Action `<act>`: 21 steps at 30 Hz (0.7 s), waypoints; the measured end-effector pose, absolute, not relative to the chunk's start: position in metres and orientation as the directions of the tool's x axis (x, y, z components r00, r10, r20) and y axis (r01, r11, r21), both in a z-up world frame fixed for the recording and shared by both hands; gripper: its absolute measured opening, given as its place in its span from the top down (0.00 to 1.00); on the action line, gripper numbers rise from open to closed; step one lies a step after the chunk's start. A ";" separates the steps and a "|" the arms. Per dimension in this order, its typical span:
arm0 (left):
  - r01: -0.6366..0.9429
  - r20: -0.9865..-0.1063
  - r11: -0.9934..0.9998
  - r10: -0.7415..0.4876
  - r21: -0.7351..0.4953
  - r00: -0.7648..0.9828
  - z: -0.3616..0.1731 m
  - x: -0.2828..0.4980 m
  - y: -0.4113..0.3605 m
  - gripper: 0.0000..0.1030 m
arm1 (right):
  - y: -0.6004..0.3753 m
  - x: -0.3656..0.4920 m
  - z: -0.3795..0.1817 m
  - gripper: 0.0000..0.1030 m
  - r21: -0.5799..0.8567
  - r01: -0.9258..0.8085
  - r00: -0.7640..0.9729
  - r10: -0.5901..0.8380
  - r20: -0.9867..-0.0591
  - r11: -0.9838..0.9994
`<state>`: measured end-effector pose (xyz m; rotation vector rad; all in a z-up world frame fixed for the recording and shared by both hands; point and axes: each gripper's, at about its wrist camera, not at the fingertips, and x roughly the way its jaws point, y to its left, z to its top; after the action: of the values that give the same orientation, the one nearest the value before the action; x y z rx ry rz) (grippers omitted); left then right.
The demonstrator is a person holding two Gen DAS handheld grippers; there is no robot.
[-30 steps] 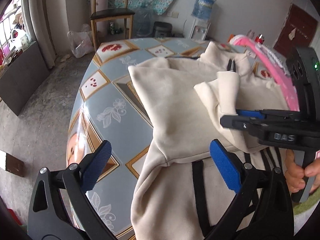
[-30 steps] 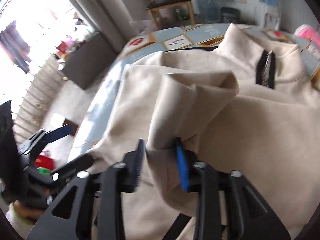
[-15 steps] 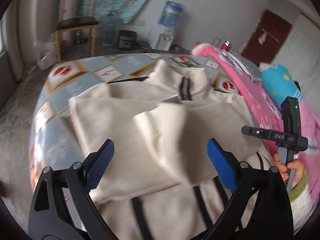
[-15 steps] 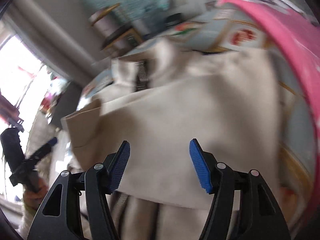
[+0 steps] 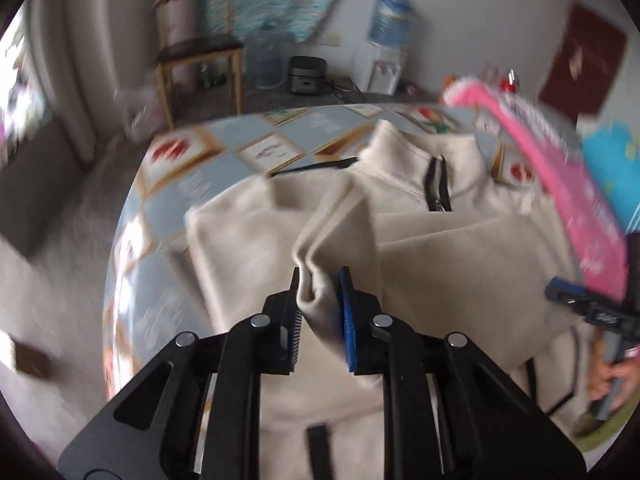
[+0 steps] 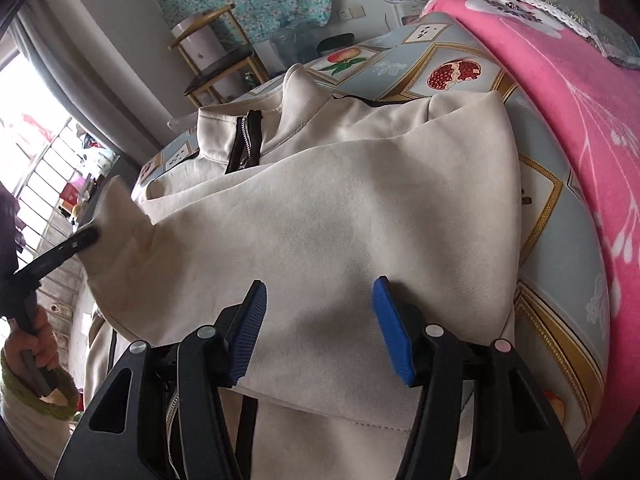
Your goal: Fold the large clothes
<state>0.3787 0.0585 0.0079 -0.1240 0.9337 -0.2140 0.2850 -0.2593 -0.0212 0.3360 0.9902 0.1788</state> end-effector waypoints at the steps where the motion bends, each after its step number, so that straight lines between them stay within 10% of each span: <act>1: 0.105 -0.778 0.955 -0.288 -0.278 0.558 0.002 0.374 0.077 0.84 | -0.261 0.285 -0.022 0.46 0.363 0.002 0.539 0.305 -0.785 0.932; 5: 0.032 -0.763 0.885 -0.419 -0.465 0.492 -0.029 0.363 0.117 0.82 | -0.265 0.282 -0.019 0.46 0.385 0.000 0.530 0.327 -0.783 0.923; 9: -0.003 -0.717 0.820 -0.499 -0.573 0.487 -0.044 0.355 0.138 0.54 | -0.287 0.271 0.001 0.46 0.410 0.023 0.548 0.332 -0.768 0.912; 21: -0.020 -0.742 0.842 -0.464 -0.539 0.485 -0.052 0.399 0.134 0.52 | -0.393 0.313 0.012 0.46 0.490 0.246 0.582 0.277 -0.765 0.837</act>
<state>0.3985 0.1343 -0.0518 -0.5248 1.0399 -0.2855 0.3127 -0.3933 0.0123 0.6036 0.9656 0.0194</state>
